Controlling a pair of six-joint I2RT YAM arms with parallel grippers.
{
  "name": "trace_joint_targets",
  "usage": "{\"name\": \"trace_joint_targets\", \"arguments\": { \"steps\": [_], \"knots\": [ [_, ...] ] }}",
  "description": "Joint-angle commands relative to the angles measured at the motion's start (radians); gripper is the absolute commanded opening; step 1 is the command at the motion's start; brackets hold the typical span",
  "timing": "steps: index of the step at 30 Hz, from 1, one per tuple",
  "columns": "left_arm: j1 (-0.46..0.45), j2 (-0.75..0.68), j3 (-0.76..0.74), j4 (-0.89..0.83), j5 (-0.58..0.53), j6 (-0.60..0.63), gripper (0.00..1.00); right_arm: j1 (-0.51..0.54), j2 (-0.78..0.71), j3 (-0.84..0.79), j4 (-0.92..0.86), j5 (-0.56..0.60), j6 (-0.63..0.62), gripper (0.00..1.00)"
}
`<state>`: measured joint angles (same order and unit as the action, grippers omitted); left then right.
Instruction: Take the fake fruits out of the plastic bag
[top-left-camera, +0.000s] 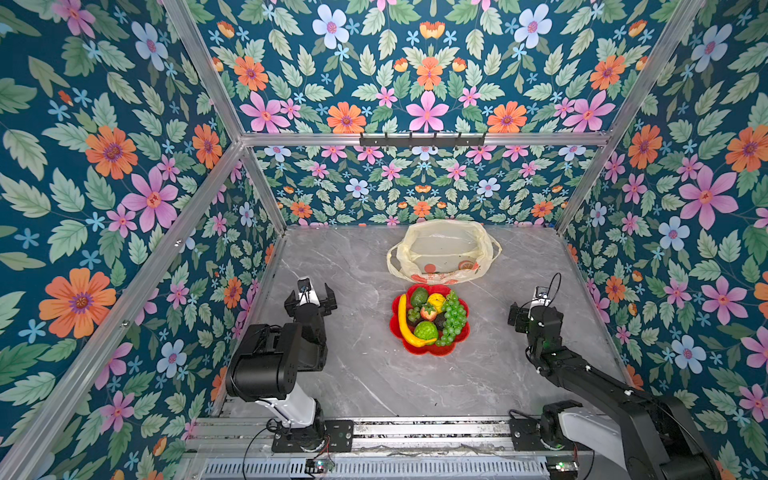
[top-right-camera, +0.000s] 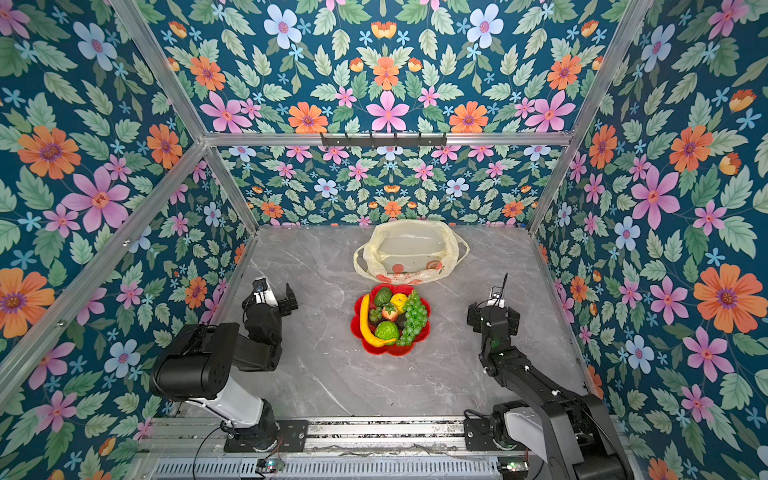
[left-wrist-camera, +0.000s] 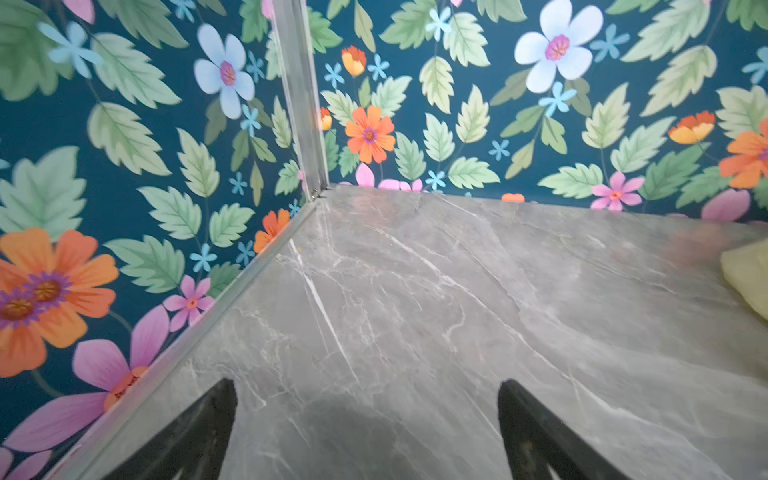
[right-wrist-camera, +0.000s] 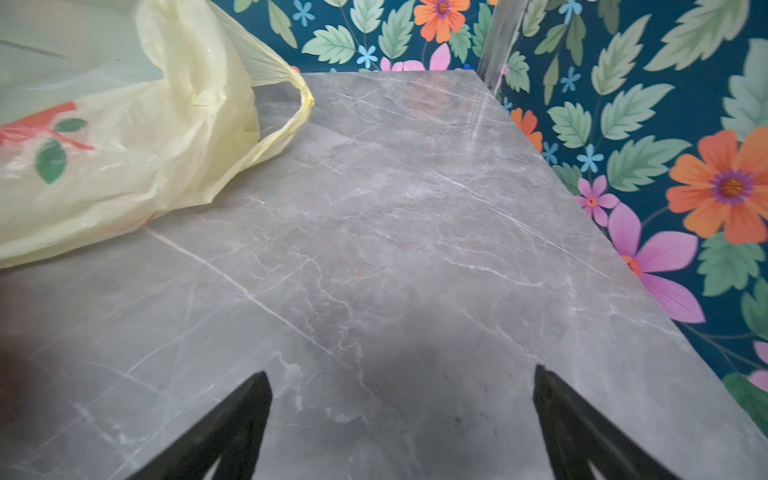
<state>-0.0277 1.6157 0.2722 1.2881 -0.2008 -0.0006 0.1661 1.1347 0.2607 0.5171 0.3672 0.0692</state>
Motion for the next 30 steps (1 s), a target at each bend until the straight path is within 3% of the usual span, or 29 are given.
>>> {"name": "trace_joint_targets", "arguments": {
  "steps": [1, 5, 10, 11, 13, 15, 30],
  "knots": [
    [0.002, -0.001, 0.001, -0.015, 0.031, -0.015, 1.0, -0.043, 0.05, 0.012, 0.162, -0.117, -0.047, 0.99],
    [0.002, 0.002, 0.001, -0.006, 0.031, -0.015, 1.0, -0.139, 0.146, 0.017, 0.278, -0.268, -0.037, 0.99],
    [0.001, 0.002, 0.0, -0.007, 0.03, -0.013, 1.0, -0.181, 0.32, 0.044, 0.413, -0.357, -0.027, 0.99],
    [0.001, 0.002, 0.0, -0.007, 0.03, -0.014, 1.0, -0.196, 0.295, 0.066, 0.316, -0.358, -0.007, 0.99],
    [0.002, 0.002, 0.0, -0.007, 0.031, -0.013, 1.0, -0.199, 0.322, 0.045, 0.403, -0.347, -0.008, 0.99],
    [0.002, 0.002, 0.002, -0.007, 0.031, -0.013, 1.0, -0.198, 0.299, 0.059, 0.332, -0.349, -0.005, 0.99],
    [0.002, 0.002, 0.001, -0.007, 0.031, -0.013, 1.0, -0.198, 0.304, 0.054, 0.351, -0.347, -0.006, 0.99]
  ]
}}
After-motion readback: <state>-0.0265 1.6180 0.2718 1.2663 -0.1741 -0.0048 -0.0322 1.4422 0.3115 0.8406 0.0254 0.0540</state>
